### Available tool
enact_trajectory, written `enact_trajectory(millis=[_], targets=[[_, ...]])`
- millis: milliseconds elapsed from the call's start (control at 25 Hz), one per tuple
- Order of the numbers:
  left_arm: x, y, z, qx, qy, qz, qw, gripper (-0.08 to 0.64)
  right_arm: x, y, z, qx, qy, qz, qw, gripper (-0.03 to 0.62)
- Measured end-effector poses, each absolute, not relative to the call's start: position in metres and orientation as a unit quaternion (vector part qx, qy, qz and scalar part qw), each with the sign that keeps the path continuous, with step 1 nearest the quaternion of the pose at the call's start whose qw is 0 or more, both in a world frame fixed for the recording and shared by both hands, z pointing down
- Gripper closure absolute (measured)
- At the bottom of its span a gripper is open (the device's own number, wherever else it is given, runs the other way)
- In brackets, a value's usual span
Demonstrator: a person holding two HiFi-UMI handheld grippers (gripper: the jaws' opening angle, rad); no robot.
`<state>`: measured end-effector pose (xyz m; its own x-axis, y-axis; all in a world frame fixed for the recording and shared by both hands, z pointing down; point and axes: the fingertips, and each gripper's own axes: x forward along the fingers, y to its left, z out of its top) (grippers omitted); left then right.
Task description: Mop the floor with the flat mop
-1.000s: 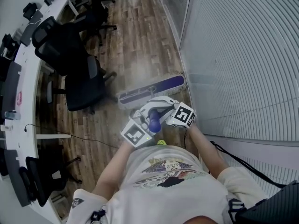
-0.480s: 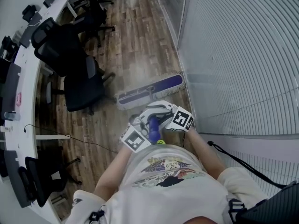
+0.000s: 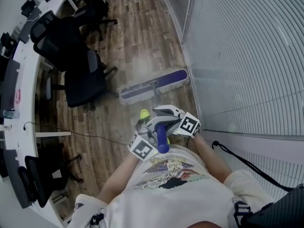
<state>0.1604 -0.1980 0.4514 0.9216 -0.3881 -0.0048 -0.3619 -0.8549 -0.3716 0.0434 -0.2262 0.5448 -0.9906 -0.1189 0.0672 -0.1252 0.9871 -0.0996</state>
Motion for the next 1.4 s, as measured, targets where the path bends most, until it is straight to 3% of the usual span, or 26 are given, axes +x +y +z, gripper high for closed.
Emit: enact_trajectory(millis=[600,1400], targets=[[0.119,-0.277,0.479,-0.96,0.194,-0.052,0.197,0.561,-0.002,-0.301,0.561,0.059,-0.995,0.013,0.074,0.436],[0.039,-0.554,0.443,-0.967,0.175,-0.033,0.182,0.563,-0.076,-0.58,0.533,0.084,-0.994,0.021,0.062,0.436]])
